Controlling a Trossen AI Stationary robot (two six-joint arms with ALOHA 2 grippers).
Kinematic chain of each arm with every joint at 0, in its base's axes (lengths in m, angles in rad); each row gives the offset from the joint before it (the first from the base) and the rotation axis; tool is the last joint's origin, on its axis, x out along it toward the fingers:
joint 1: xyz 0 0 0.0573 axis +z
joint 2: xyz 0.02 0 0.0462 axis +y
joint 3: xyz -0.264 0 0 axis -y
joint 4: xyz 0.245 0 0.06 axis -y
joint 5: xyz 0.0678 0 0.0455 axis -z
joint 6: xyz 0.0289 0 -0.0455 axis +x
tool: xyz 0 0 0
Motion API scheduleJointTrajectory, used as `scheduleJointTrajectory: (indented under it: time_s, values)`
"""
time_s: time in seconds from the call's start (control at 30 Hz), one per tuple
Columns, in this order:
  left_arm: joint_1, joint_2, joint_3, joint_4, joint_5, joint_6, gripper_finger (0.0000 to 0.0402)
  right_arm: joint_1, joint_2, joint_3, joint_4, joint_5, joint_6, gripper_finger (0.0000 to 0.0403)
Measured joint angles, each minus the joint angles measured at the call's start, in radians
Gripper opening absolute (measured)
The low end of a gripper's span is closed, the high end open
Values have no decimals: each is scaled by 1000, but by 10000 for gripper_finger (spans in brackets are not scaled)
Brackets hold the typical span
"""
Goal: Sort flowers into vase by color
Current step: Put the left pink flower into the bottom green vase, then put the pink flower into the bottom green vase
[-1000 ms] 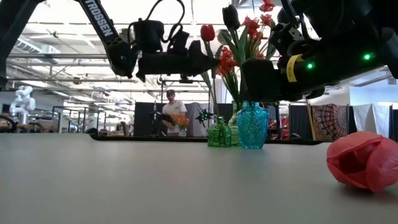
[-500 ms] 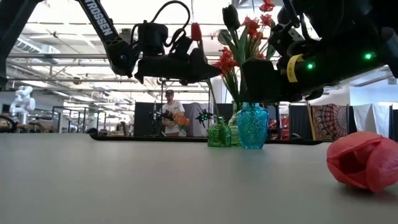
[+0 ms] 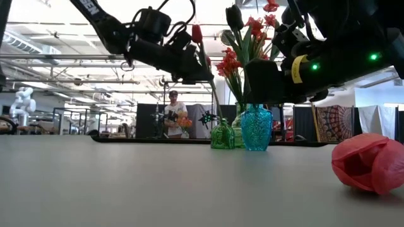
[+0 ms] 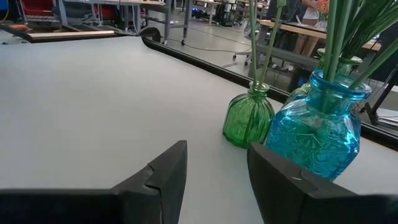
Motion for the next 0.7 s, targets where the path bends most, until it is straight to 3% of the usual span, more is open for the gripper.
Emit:
scheduleJointTrajectory:
  time_s: [0.7]
  values:
    - [-59,-204,-1,-632,-297,6,99,0,0,0,3,-20,-12,160]
